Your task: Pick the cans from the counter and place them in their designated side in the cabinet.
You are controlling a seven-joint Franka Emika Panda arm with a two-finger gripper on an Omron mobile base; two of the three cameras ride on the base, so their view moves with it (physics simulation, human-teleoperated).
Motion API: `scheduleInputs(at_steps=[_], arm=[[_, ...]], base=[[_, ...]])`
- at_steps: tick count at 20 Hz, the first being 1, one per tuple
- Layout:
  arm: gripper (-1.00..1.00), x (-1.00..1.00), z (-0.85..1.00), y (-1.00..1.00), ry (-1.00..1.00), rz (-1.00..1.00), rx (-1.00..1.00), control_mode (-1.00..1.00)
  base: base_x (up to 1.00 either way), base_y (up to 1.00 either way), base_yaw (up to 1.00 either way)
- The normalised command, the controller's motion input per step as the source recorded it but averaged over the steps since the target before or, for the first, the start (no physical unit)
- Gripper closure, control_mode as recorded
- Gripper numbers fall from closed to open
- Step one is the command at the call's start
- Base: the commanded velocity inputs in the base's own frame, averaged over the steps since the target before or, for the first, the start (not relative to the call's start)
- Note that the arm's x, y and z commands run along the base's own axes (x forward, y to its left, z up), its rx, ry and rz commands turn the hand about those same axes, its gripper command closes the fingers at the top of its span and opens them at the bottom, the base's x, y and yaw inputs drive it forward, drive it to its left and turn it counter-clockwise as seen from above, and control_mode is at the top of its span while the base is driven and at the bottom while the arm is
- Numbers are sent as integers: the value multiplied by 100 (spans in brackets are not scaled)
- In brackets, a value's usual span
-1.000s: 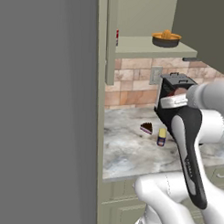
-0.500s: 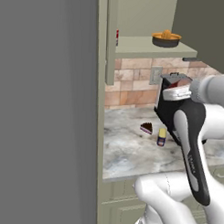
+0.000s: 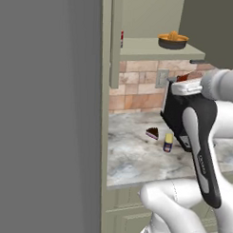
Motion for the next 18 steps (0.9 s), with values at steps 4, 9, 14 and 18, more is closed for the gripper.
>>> scheduleInputs(at_steps=[4,9,14,18], arm=[[100,0,28,4,-4,0,0,-100],[100,0,29,8,-4,0,0,-100],[100,4,23,7,-4,0,0,-100],[100,12,16,4,-5,0,0,-100]], base=[[0,0,0],[0,0,0],[0,0,0],[0,0,0]])
